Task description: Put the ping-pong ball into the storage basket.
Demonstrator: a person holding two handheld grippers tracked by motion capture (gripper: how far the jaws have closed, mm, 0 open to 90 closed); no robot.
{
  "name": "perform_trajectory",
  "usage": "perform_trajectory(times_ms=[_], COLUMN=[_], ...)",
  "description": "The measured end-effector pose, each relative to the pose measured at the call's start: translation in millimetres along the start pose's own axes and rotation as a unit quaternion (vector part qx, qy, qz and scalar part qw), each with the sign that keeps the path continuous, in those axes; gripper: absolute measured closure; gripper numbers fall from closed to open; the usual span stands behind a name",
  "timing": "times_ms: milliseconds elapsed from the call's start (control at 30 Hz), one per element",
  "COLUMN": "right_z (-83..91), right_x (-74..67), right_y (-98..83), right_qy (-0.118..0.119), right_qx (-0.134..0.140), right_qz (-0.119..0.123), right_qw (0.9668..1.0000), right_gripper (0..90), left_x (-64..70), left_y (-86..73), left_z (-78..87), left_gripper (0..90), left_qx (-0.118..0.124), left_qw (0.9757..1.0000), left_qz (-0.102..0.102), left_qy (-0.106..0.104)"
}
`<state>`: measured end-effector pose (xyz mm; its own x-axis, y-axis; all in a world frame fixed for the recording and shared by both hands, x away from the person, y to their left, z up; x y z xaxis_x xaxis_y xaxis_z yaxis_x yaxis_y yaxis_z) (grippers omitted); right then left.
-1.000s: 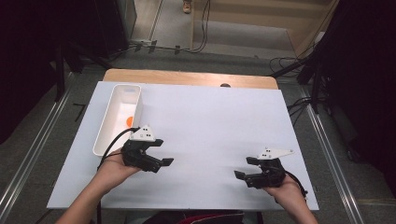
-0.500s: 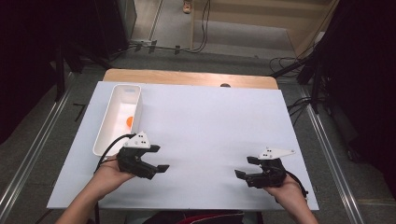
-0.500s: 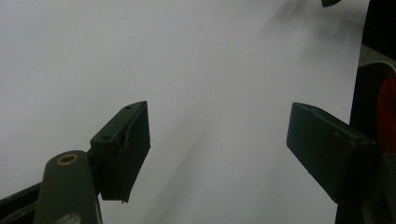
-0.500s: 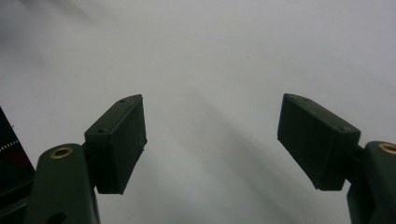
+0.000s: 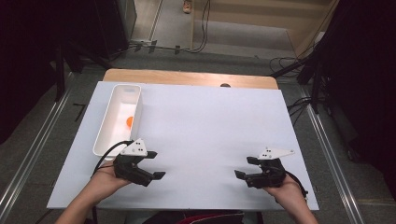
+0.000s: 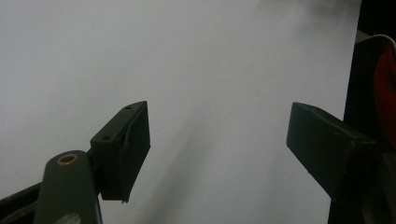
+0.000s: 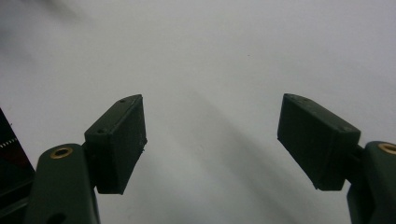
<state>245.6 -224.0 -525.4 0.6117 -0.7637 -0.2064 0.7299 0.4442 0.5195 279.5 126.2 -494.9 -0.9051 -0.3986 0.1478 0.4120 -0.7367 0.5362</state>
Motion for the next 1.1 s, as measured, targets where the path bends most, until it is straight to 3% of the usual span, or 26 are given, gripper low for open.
perform_trajectory(times_ms=[267, 500, 733, 900, 1100], right_z=[-0.1, 0.4, 0.5, 0.6, 0.0], right_x=[0.1, 0.3, 0.5, 1.0, 1.1], right_y=[-0.3, -0.2, -1.0, -0.8, -0.7], right_qy=[0.000, -0.002, 0.000, -0.001, -0.003], right_qx=[0.000, 0.002, -0.002, 0.001, 0.000], right_qz=[0.000, 0.000, 0.000, -0.001, -0.001], right_qw=[1.0000, 1.0000, 1.0000, 1.0000, 1.0000], right_gripper=[22.1, 22.1, 22.1, 22.1, 22.1], left_x=[1.0, 2.5, 1.1, -0.3, -0.1], left_y=[-7.1, -14.8, -23.5, -31.3, -32.5], left_z=[-2.0, -5.2, -3.9, -2.2, -0.8], left_gripper=[21.3, 21.3, 21.2, 21.3, 21.3], left_qx=[0.001, -0.010, -0.013, -0.024, -0.020], left_qw=[1.0000, 0.9997, 0.9999, 0.9996, 0.9997], left_qz=[-0.003, -0.022, -0.009, -0.010, -0.011], left_qy=[-0.005, 0.006, 0.004, 0.012, 0.005])
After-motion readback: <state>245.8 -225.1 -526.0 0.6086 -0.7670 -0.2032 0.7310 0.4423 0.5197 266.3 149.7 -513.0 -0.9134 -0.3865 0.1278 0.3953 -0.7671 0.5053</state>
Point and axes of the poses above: each handheld gripper's, and its own axes: z roughly backward along the jaws, y roughly out of its top, x roughly to its right, the point moved 6 cm from there along -z, roughly forward along the jaws, and after that the axes turned 13 degrees about -x, right-handed, at the moved point
